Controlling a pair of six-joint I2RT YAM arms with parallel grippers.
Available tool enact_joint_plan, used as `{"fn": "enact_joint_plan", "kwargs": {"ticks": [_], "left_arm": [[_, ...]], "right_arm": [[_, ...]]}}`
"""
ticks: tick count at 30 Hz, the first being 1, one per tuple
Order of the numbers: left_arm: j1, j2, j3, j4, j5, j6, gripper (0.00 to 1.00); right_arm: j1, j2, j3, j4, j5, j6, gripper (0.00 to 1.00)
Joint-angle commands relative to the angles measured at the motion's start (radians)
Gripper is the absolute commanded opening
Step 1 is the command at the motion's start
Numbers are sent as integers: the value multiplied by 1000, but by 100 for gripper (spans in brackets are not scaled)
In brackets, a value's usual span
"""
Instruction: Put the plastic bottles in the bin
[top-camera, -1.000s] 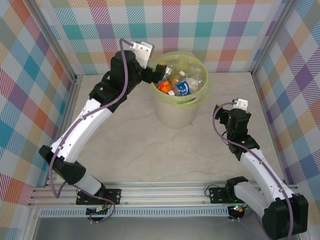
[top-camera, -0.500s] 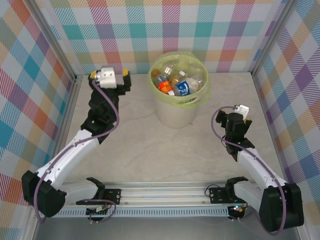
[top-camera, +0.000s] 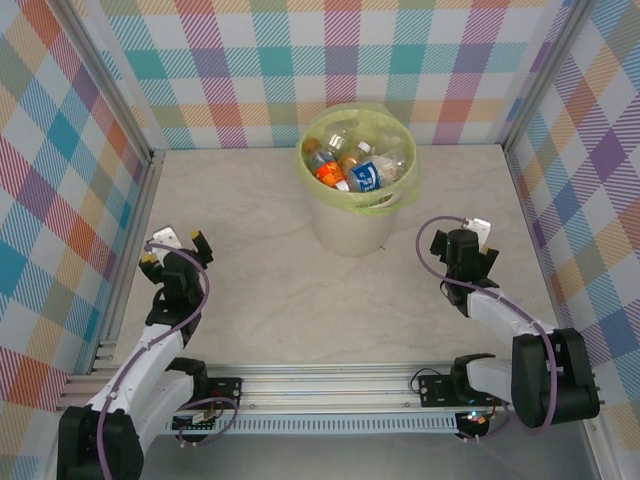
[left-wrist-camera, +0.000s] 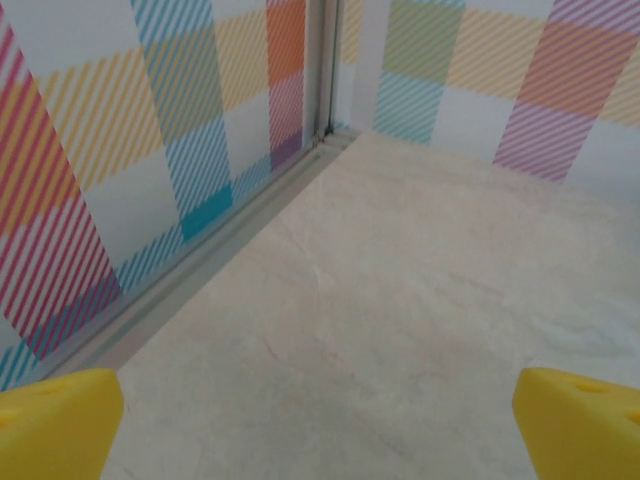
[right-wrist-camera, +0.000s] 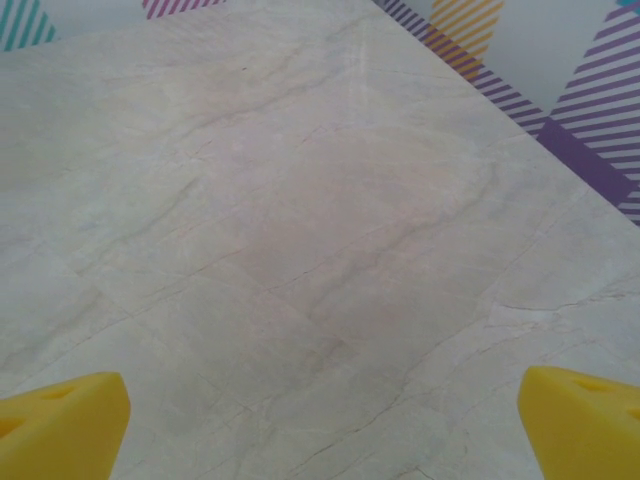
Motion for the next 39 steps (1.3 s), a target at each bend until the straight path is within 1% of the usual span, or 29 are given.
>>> {"fn": "enact_joint_plan", "kwargs": {"ticks": [1, 4, 5, 6, 7, 8, 9, 12, 15, 17, 19, 22, 25, 28, 29, 30, 32, 34, 35, 36, 38, 39], "left_arm": [[38, 109, -14, 81, 129, -12, 100], [60, 282, -18, 211, 249, 53, 100], [66, 345, -11, 265, 295, 72, 100], [67, 388, 28, 231, 349, 81, 100], [68, 422, 48, 248, 386, 91, 100], [68, 462, 51, 311, 421, 96, 100], [69, 507, 47, 398, 433, 100, 100], [82, 629, 75, 491, 449, 78, 100], [76, 711, 61, 589, 480, 95, 100], [76, 719, 29, 648, 461, 89, 100], [73, 713, 17, 664, 425, 79, 100], [20, 723, 49, 618, 296, 98, 100], [16, 721, 51, 612, 283, 96, 100], [16, 721, 51, 613, 284, 96, 100], [16, 721, 51, 613, 284, 95, 100], [15, 721, 50, 613, 284, 96, 100], [15, 720, 48, 616, 285, 95, 100], [16, 719, 48, 616, 286, 97, 100], [16, 720, 49, 616, 286, 96, 100], [16, 720, 48, 617, 286, 96, 100], [16, 720, 49, 616, 286, 96, 100], [16, 720, 49, 617, 284, 96, 100]], "right_arm": [[-9, 43, -6, 125, -73, -61, 100], [-18, 96, -15, 193, -143, -123, 99], [-22, 106, -7, 187, -179, -133, 100], [-28, 114, -1, 199, -222, -150, 100], [-30, 127, -4, 231, -250, -166, 100], [-32, 137, -2, 249, -276, -177, 100], [-35, 149, -3, 276, -297, -189, 100], [-44, 178, 4, 321, -353, -215, 100], [-56, 188, 5, 330, -394, -236, 100], [-68, 185, -19, 401, -427, -252, 100], [-82, 191, -68, 510, -454, -261, 100], [-101, 207, -136, 654, -482, -256, 100], [-103, 234, -200, 792, -484, -253, 100], [-105, 353, -251, 999, -520, -265, 100], [-105, 412, -260, 1095, -521, -266, 100], [-105, 401, -262, 1091, -522, -264, 100], [-106, 359, -250, 996, -520, -264, 100], [-106, 375, -227, 990, -526, -269, 100], [-106, 361, -207, 933, -528, -270, 100], [-106, 343, -168, 836, -513, -262, 100], [-107, 359, -39, 600, -480, -245, 100], [-138, 348, -14, 545, -549, -232, 100]]}}
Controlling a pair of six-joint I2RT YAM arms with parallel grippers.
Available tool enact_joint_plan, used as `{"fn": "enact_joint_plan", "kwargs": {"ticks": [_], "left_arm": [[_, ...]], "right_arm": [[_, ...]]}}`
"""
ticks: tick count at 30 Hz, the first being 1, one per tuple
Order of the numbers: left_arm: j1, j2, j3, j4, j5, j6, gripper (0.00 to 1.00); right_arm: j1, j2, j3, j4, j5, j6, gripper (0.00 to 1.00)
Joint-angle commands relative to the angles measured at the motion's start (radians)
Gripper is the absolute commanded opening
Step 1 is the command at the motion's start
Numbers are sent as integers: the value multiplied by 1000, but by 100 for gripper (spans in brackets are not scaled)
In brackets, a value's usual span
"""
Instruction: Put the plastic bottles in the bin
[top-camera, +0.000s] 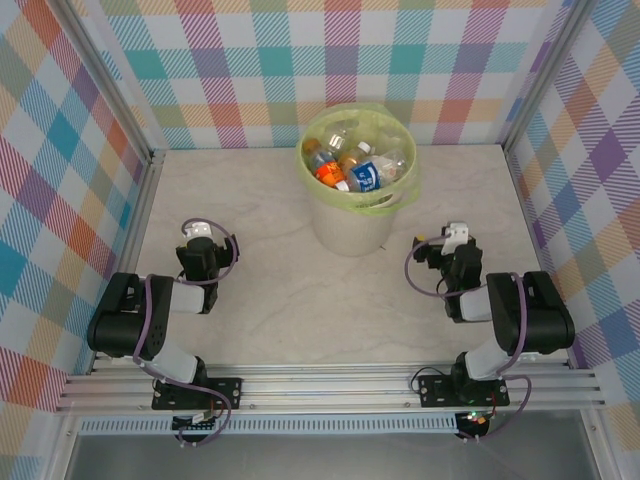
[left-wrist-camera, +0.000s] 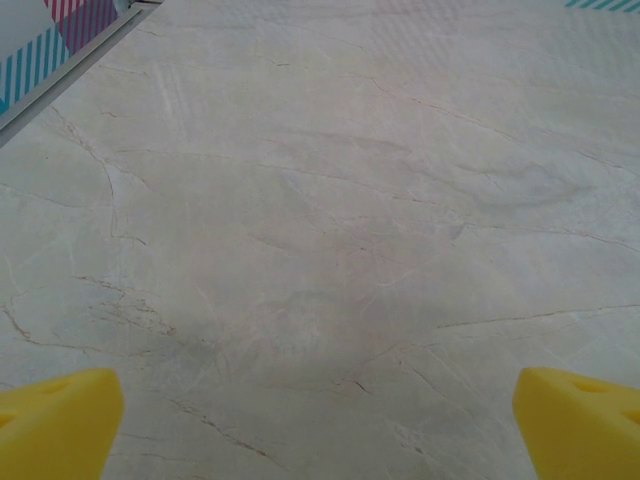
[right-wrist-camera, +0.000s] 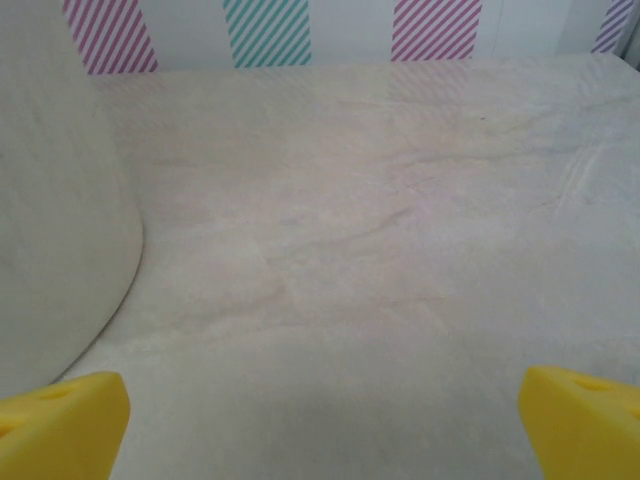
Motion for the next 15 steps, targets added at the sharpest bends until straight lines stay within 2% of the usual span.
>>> {"fn": "enact_joint_plan", "kwargs": {"ticks": [1, 15], "left_arm": [[-8, 6, 12, 51, -14, 9, 100], [-9, 8, 16, 46, -13, 11, 100]], "right_arm": [[-46, -18, 102, -182, -79, 29, 100], [-43, -18, 101, -180, -81, 22, 100]]}}
